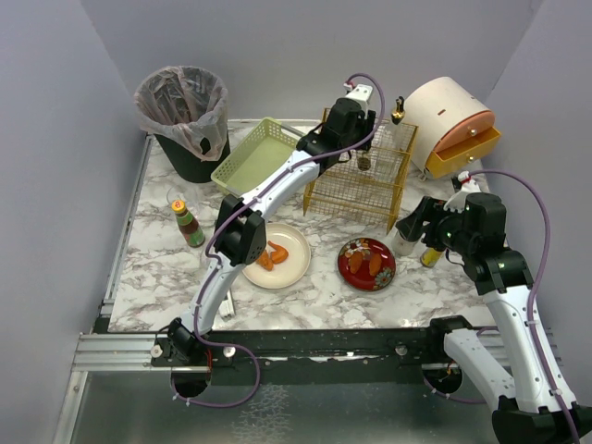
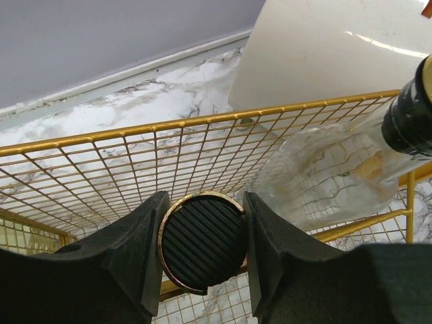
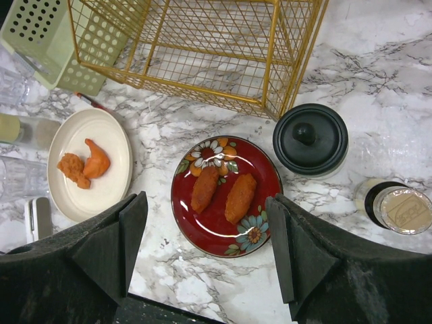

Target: Clear the kitchen counter

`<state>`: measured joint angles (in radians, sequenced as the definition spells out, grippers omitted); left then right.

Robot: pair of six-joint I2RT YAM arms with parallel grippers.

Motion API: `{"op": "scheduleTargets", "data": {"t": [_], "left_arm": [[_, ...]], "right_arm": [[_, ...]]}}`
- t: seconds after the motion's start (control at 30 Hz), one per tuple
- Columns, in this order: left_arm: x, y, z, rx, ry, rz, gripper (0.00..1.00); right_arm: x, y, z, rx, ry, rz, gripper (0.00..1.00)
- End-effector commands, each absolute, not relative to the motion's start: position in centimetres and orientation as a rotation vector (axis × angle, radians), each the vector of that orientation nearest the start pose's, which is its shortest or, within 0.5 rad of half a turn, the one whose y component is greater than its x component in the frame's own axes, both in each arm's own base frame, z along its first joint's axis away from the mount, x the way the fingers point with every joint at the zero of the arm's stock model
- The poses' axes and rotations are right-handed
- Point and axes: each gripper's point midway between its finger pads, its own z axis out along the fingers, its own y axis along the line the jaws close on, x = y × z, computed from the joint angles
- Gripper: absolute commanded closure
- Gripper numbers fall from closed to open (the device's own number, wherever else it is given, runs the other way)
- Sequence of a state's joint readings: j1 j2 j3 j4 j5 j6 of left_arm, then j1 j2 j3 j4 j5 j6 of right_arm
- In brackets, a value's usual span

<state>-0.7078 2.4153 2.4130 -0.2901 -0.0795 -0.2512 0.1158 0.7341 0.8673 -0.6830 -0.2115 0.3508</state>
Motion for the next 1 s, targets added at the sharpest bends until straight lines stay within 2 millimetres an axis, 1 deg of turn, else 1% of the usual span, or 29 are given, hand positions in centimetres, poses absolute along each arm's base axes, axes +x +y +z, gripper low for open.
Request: {"op": "scheduleTargets", "data": {"t": [0.0, 0.17, 0.23, 0.33, 0.47, 0.63, 0.8, 0.97], "left_arm": [[52.3, -46.0, 24.5, 0.388, 1.843, -0.66, 0.54], [52.3, -46.0, 24.1, 0.38, 1.853, -0.667, 0.31], [52.3, -46.1, 24.4, 0.377, 1.847, -0.675, 0.24], [52.2, -46.1, 24.9, 0.371, 1.84, -0.68, 0.18], [52.1, -46.0, 25.7, 0.366, 1.829, -0.685, 0.15], [51.6, -45.5, 28.1, 0.362, 1.801, -0.69, 0.14], [50.8, -44.1, 31.8, 0.343, 1.756, -0.672, 0.14], [49.4, -42.0, 35.6, 0.319, 1.713, -0.647, 0.12]], "right_arm": [[23.4, 8.1, 21.9, 0.112, 2.154, 0.516, 0.23], [23.4, 8.1, 22.0, 0.111, 2.152, 0.516, 0.23], [23.4, 8.0, 22.1, 0.113, 2.15, 0.514, 0.23], [23.4, 8.1, 22.0, 0.111, 2.151, 0.516, 0.23], [23.3, 8.1, 22.1, 0.111, 2.151, 0.517, 0.23], [23.4, 8.1, 22.1, 0.112, 2.15, 0.514, 0.22], [23.4, 7.9, 22.3, 0.117, 2.145, 0.506, 0.22], [23.9, 7.8, 22.6, 0.139, 2.122, 0.505, 0.22]]}}
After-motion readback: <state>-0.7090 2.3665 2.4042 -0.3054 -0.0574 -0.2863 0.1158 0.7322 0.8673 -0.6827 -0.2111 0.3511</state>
